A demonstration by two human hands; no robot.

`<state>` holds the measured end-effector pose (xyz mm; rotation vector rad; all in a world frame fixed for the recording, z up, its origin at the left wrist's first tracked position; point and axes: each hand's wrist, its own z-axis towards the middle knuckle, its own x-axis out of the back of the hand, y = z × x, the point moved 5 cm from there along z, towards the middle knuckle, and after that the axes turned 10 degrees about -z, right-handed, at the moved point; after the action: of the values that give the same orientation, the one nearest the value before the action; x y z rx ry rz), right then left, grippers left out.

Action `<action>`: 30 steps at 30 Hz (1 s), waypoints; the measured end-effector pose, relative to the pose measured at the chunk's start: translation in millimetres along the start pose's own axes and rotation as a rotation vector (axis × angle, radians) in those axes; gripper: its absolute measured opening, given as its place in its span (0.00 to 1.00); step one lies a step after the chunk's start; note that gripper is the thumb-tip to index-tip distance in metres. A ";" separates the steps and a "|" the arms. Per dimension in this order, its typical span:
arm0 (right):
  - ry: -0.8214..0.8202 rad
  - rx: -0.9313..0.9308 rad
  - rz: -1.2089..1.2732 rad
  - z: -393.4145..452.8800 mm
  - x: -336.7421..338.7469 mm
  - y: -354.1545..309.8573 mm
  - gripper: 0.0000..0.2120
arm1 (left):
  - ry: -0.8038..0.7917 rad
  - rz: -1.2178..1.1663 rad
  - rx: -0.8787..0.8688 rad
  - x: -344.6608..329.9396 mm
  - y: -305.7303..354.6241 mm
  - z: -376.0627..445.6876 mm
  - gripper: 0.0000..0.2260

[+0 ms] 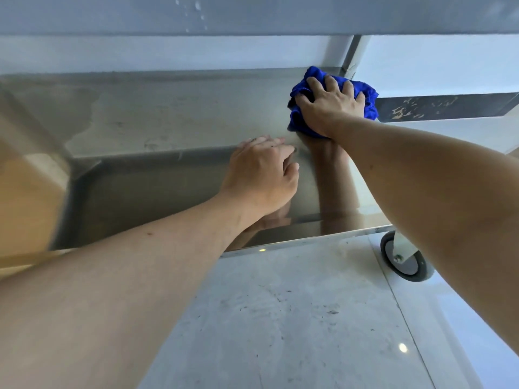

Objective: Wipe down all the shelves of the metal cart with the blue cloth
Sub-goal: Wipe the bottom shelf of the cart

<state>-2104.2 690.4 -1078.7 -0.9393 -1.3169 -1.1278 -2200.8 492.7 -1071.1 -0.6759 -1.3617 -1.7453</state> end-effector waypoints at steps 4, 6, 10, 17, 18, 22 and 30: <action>-0.027 0.027 0.017 -6.9 3.2 -19.3 0.29 | 0.134 -0.223 0.054 17.7 -3.2 -3.5 0.11; -0.019 0.053 0.021 -11.8 3.8 -38.8 0.29 | 0.148 -0.185 0.030 32.1 -11.7 -7.1 0.12; -0.017 0.098 0.026 -19.1 8.1 -86.9 0.30 | 0.162 -0.021 0.033 74.3 -59.5 -19.6 0.15; -0.017 0.250 0.038 -43.0 21.4 -209.6 0.29 | 0.255 0.113 0.219 154.3 -147.2 -76.1 0.16; -0.019 0.274 0.044 -48.4 23.9 -228.4 0.29 | 0.259 0.136 0.245 166.0 -157.6 -85.2 0.16; -0.022 0.389 0.073 -80.6 33.0 -303.4 0.29 | 0.279 0.191 0.319 206.1 -190.3 -120.9 0.16; -0.039 0.550 0.131 -157.1 51.0 -397.4 0.30 | 0.449 0.228 0.482 272.6 -222.2 -164.8 0.16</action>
<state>-2455.9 442.5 -1074.9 -0.6266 -1.4695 -0.5968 -2523.2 283.4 -1015.5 -0.1482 -1.2586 -1.2236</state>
